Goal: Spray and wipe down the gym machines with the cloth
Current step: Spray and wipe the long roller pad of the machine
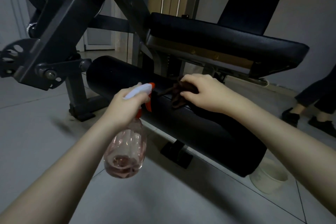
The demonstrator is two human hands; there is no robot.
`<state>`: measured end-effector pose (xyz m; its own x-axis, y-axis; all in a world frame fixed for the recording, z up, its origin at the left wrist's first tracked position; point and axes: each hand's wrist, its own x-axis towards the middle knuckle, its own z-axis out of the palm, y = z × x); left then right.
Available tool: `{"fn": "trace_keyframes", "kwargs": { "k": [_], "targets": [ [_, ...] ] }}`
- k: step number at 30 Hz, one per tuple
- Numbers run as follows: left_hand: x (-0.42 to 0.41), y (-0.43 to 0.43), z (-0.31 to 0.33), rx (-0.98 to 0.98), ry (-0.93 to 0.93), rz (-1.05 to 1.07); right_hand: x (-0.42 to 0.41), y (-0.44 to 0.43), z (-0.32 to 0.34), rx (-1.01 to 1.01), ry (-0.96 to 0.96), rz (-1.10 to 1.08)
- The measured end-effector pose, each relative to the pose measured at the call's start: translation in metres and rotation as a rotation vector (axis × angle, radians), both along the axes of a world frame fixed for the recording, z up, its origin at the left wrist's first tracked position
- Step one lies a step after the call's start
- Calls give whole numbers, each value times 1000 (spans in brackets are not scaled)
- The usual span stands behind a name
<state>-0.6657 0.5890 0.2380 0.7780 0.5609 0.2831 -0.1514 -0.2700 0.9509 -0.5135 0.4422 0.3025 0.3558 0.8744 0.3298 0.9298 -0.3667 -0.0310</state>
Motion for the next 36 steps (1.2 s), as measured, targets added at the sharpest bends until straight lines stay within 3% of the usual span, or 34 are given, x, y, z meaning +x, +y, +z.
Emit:
{"fn": "trace_keyframes", "kwargs": {
  "k": [7,12,16,23,36],
  "targets": [
    [6,-24,-2,68,21,-43,24,20,5,40,281,-121],
    [5,-28,3,46,16,-67,18,-27,16,-61,242,-122],
    [7,-26,4,80,-16,-77,12,-75,17,-24,304,-151],
    [12,-20,-3,80,29,-14,15,-32,9,30,286,-158],
    [16,-18,-2,31,-3,-21,2,-113,8,122,319,-222]
  ]
}}
